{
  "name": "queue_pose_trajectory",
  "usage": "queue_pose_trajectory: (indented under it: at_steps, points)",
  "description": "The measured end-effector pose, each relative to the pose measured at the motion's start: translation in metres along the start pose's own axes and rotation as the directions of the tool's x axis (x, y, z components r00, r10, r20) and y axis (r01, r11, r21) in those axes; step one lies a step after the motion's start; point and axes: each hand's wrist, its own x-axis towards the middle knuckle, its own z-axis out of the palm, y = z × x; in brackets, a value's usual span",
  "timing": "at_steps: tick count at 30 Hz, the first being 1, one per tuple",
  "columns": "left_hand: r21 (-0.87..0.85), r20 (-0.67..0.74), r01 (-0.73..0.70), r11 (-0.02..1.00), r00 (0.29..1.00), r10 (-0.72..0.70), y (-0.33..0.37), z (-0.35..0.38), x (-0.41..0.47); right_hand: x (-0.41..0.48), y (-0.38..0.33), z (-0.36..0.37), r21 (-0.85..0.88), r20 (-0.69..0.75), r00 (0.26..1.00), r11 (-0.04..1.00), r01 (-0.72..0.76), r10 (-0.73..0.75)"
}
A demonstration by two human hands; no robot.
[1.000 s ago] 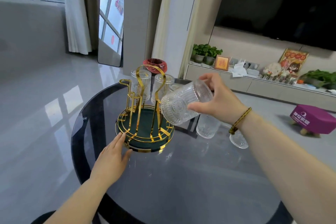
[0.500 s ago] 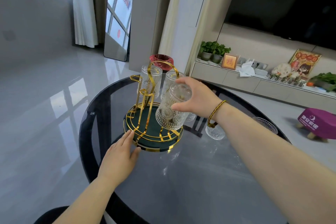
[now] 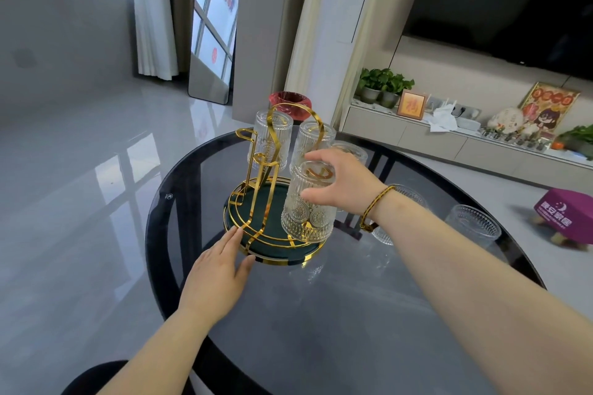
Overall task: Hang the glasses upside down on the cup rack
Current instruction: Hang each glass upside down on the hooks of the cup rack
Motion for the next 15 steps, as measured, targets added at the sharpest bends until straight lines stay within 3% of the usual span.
queue_pose_trajectory:
  at_steps: [8,11,15]
  points:
    - [-0.024,-0.028,-0.009,1.0,1.0,0.008,0.007,-0.007,-0.003,-0.01,0.001,-0.004,0.061,-0.072,0.997,0.998,0.009,-0.005]
    - [-0.037,-0.117,-0.027,0.999,0.993,0.022,0.01,-0.013,-0.01,-0.026,0.01,-0.012,0.093,-0.211,0.977,0.995,0.038,-0.018]
    - [0.028,-0.176,-0.246,0.969,0.953,0.247,0.03,-0.011,-0.031,-0.064,0.045,-0.008,0.152,-0.481,0.875,0.988,0.02,0.056]
